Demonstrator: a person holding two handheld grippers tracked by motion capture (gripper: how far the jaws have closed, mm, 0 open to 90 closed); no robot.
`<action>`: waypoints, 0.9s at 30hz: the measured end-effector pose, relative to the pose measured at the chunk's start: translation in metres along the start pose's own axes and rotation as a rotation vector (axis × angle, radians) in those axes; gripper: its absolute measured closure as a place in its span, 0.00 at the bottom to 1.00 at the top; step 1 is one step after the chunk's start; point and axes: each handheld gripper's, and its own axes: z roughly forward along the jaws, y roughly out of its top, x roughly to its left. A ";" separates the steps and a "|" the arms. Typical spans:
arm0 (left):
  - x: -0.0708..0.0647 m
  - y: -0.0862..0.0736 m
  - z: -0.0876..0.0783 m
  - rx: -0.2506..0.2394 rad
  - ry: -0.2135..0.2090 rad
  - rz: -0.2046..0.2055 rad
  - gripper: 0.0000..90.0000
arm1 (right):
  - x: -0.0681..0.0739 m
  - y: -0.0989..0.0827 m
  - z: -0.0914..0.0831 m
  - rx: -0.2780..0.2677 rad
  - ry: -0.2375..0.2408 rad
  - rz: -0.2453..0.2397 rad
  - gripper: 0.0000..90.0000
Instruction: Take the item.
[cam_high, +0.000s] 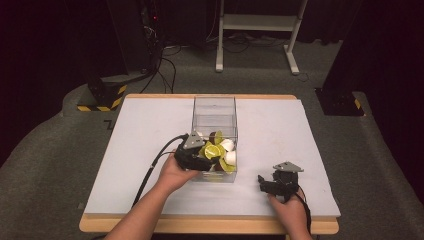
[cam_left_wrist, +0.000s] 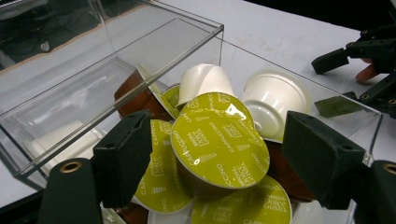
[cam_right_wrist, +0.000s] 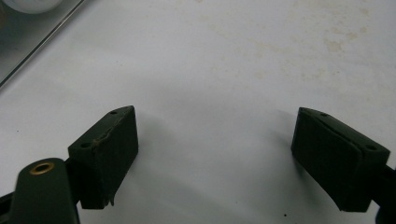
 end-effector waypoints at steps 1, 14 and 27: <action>-0.001 -0.001 0.001 -0.002 0.005 0.000 0.28 | 0.000 0.000 0.000 0.000 -0.001 0.000 0.16; 0.000 -0.007 0.004 0.027 0.012 0.046 0.34 | 0.000 0.000 0.000 -0.001 -0.001 -0.001 0.16; 0.000 -0.014 0.002 0.012 -0.006 0.017 0.44 | 0.000 0.000 0.000 0.000 0.000 -0.001 0.16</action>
